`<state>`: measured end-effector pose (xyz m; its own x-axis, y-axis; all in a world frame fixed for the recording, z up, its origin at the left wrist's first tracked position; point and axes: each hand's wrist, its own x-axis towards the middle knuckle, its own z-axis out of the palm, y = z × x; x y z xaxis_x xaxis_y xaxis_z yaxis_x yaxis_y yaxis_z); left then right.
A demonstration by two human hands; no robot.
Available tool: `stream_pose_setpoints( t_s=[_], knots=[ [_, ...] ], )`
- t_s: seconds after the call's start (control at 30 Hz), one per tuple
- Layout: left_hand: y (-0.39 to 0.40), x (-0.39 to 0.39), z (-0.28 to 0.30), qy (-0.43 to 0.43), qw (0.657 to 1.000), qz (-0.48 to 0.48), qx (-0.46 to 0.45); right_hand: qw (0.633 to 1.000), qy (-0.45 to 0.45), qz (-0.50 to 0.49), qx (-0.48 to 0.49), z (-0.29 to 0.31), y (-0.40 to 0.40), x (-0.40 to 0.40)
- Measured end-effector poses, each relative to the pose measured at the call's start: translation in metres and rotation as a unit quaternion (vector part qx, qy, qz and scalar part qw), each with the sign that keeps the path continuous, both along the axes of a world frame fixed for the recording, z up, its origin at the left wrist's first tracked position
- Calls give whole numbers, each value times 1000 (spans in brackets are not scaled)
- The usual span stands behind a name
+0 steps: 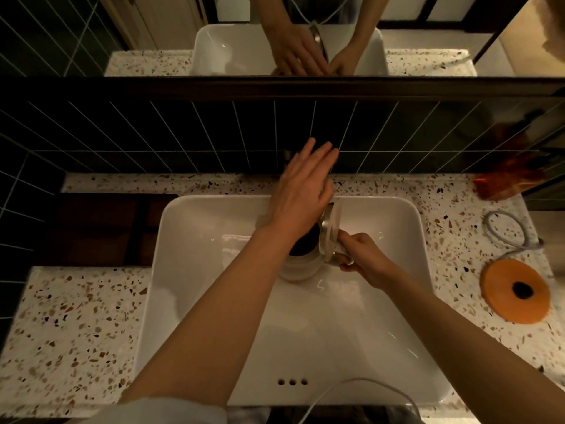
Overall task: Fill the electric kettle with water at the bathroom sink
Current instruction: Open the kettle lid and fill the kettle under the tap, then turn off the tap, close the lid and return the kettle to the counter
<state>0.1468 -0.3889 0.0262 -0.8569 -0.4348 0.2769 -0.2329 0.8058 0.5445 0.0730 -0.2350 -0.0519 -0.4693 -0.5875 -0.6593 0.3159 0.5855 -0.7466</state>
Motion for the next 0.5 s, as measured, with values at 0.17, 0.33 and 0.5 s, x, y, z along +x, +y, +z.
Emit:
stream_pose_setpoints(
  t_s=[0.17, 0.33, 0.5],
  knots=[
    [-2, -2, -8, -24, 999, -10, -44, 1000, -3, -6, -7, -1, -1, 2],
    [-1, -2, -9, -27, 999, -14, -34, 1000, -7, -9, -9, 0, 0, 3],
    [1, -5, -8, -12, 1000, -10, 7, 1000, -3, -17, -5, 1, -1, 4]
  ],
)
